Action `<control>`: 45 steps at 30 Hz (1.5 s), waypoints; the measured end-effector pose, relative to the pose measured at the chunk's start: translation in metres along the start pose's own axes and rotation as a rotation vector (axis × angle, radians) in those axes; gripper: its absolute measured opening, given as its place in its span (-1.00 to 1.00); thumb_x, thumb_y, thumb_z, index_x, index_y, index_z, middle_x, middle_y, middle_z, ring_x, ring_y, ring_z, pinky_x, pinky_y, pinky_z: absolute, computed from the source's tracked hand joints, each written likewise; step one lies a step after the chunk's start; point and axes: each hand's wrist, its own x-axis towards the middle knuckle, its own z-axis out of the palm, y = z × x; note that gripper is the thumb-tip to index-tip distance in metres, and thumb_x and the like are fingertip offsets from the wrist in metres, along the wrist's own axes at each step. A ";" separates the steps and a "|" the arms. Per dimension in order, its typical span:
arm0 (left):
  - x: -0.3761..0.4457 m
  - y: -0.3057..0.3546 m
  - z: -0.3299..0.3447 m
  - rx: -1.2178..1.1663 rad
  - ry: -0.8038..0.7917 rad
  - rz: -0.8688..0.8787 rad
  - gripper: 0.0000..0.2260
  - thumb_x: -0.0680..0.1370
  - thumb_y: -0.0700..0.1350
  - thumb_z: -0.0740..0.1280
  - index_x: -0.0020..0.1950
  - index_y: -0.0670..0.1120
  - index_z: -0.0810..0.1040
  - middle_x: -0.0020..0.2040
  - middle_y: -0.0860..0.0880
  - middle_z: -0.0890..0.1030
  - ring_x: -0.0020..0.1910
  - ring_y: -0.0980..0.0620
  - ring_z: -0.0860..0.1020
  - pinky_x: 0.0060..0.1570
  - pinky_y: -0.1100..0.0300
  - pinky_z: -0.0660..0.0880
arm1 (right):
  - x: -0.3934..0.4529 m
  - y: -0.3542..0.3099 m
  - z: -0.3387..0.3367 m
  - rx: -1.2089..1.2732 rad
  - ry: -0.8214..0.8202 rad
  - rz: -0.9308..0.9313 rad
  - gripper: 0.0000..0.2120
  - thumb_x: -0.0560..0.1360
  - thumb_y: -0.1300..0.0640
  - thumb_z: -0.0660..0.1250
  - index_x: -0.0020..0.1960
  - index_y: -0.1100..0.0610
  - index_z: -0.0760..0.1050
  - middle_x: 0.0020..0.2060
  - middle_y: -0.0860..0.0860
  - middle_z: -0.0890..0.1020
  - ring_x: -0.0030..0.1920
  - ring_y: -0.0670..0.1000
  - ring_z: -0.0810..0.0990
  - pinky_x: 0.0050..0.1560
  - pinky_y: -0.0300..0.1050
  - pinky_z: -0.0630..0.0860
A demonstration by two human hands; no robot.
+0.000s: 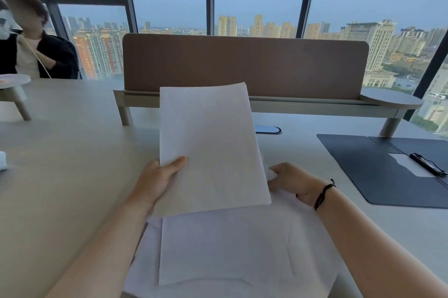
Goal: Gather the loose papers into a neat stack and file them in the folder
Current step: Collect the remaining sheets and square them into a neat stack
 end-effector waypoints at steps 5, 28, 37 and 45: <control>0.005 -0.002 -0.007 -0.019 0.062 -0.005 -0.79 0.44 -0.16 0.51 0.04 -0.21 0.70 0.07 -0.24 0.71 0.05 -0.22 0.68 0.13 -0.09 0.58 | -0.022 0.024 -0.021 0.481 0.007 -0.113 -0.74 0.51 0.38 0.38 0.20 0.28 0.64 0.08 0.26 0.73 -0.06 0.23 0.75 -0.07 0.07 0.69; -0.019 0.002 0.021 -0.098 -0.230 -0.443 -0.65 0.49 -0.10 0.43 0.23 -0.23 0.64 0.16 -0.25 0.68 0.02 -0.22 0.70 0.10 -0.16 0.59 | -0.033 0.024 -0.013 0.133 0.155 0.224 -0.47 0.55 -0.21 0.34 0.08 0.31 0.59 -0.30 0.17 0.61 -0.34 0.15 0.58 -0.30 -0.10 0.49; -0.036 0.014 0.034 0.217 -0.223 -0.267 -0.85 0.55 -0.14 0.42 0.10 -0.08 0.67 0.03 -0.12 0.75 0.02 -0.15 0.72 0.13 -0.11 0.60 | -0.036 0.027 -0.021 0.123 0.132 0.108 -0.83 0.60 0.15 0.33 0.11 0.19 0.64 0.07 0.29 0.71 -0.05 0.32 0.69 -0.11 0.11 0.60; -0.028 0.008 0.019 0.302 -0.219 -0.192 -0.79 0.55 -0.15 0.42 0.18 -0.09 0.66 0.08 -0.11 0.74 0.03 -0.13 0.71 0.18 -0.14 0.57 | -0.045 0.032 -0.026 0.174 -0.096 0.065 -0.76 0.56 0.41 0.34 0.22 0.36 0.60 0.10 0.25 0.72 0.14 0.28 0.70 0.11 0.11 0.66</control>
